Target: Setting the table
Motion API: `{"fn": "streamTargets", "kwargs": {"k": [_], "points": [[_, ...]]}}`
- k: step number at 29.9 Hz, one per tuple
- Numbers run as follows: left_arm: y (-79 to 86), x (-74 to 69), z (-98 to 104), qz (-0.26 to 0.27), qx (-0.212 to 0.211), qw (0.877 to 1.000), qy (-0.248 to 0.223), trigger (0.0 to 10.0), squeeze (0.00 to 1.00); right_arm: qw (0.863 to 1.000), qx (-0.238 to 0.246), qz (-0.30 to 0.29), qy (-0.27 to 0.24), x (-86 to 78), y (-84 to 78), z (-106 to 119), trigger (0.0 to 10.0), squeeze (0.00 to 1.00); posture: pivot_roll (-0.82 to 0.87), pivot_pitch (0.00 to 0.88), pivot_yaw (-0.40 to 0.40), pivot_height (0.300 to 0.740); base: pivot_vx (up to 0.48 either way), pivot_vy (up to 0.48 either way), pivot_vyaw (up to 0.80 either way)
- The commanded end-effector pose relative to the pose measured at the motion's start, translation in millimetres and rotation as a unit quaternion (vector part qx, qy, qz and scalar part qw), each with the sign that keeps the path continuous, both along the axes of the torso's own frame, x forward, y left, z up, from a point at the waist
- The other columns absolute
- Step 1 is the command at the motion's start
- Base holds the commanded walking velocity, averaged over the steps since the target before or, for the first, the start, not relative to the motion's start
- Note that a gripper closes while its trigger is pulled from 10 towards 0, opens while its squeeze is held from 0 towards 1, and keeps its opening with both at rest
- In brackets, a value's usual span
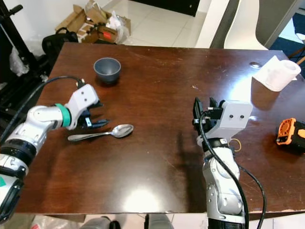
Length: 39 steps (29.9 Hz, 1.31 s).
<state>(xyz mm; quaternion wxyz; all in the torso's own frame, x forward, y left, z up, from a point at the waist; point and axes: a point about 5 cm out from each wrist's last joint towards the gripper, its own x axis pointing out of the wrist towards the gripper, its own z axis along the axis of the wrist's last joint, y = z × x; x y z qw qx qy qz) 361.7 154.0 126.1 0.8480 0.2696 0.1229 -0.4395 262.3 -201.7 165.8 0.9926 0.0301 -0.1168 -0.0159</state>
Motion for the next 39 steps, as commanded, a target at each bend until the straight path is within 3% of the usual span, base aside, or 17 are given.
{"fn": "streamTargets", "kwargs": {"k": [1,5,6,17,19,21,22,23,25,27,29,32,36,37,38,39], "points": [[1.9,-4.7,-9.3,-0.013,0.021,1.000,0.018,10.0,0.00,1.000,0.002,-0.002,0.000,-1.5,-1.0,0.4,10.0,0.00,-0.04,0.015,0.034,0.740,0.000,0.000,0.00],[6.6,-9.9,-17.7,-0.030,0.042,0.998,0.045,10.0,0.00,1.000,0.001,0.000,0.000,-1.3,-1.1,0.5,10.0,0.00,-0.04,0.016,0.031,0.740,0.000,0.000,0.00],[8.1,-14.1,-24.2,-0.044,0.051,0.995,0.070,10.0,0.00,1.000,0.001,0.001,0.001,-1.0,-0.9,0.2,10.0,0.00,-0.04,0.016,0.029,0.740,0.000,0.000,0.00],[3.4,-21.0,-38.0,-0.066,0.060,0.991,0.098,10.0,0.00,1.000,0.000,0.001,0.000,-0.5,-0.4,1.4,10.0,0.00,-0.05,0.015,0.032,0.740,0.000,0.000,0.00],[1.9,-19.4,-35.4,-0.062,0.045,0.992,0.100,10.0,0.00,1.000,-0.001,0.000,0.000,-1.1,-1.3,1.6,10.0,0.00,-0.05,0.015,0.033,0.740,0.000,0.000,0.00],[-2.9,-9.6,-20.3,-0.035,-0.017,0.995,0.087,10.0,0.00,1.000,-0.002,-0.002,0.000,-1.9,-2.7,1.4,10.0,0.00,-0.05,0.016,0.034,0.740,0.000,0.000,0.00],[-2.9,-9.6,-20.3,-0.035,-0.017,0.995,0.087,10.0,0.00,1.000,-0.002,-0.002,0.000,-1.9,-2.7,1.4,10.0,0.00,-0.05,0.016,0.034,0.740,0.000,0.000,0.00],[-4.9,-4.1,-9.6,-0.024,-0.053,0.995,0.078,10.0,0.00,1.000,-0.002,-0.002,0.000,-2.2,-2.6,1.2,10.0,0.00,-0.05,0.015,0.035,0.740,0.000,0.000,0.00],[-5.6,-0.6,0.2,-0.027,-0.076,0.994,0.071,10.0,0.00,1.000,-0.002,-0.002,0.000,-2.3,-2.1,0.9,10.0,0.00,-0.05,0.014,0.035,0.740,0.000,0.000,0.00],[-4.5,0.2,7.5,-0.042,-0.081,0.994,0.063,10.0,0.00,1.000,-0.001,-0.001,0.001,-2.4,-1.5,0.8,10.0,0.00,-0.05,0.014,0.035,0.740,0.000,0.000,0.00],[-0.2,-3.8,11.9,-0.081,-0.061,0.993,0.055,10.0,0.00,1.000,-0.001,-0.001,0.001,-2.7,-1.2,0.4,10.0,0.00,-0.05,0.014,0.034,0.740,0.000,0.000,0.00],[2.6,-7.3,10.1,-0.098,-0.042,0.993,0.053,10.0,0.00,1.000,-0.001,0.001,0.002,-2.9,-1.1,0.1,10.0,0.00,-0.05,0.013,0.033,0.740,0.000,0.000,0.00],[11.2,-14.3,2.2,-0.116,-0.004,0.992,0.055,10.0,0.00,0.998,-0.002,0.061,0.016,-4.3,11.3,-3.0,10.0,0.00,-0.04,0.010,0.031,0.740,0.000,0.000,0.00],[15.1,-16.4,-1.4,-0.115,0.008,0.992,0.059,10.0,0.00,0.991,-0.018,0.126,0.031,-8.7,24.1,-6.3,10.0,0.00,-0.04,0.009,0.027,0.740,0.000,0.000,0.00],[15.1,-16.4,-1.4,-0.115,0.008,0.992,0.059,10.0,0.00,0.991,-0.018,0.126,0.031,-8.7,24.1,-6.3,10.0,0.00,-0.04,0.009,0.027,0.740,0.000,0.000,0.00],[17.9,-17.8,-4.6,-0.112,0.018,0.992,0.060,10.0,0.00,0.981,-0.029,0.183,0.049,-14.6,35.1,-10.2,10.0,0.00,-0.04,0.008,0.027,0.740,0.000,0.000,0.00]]}}
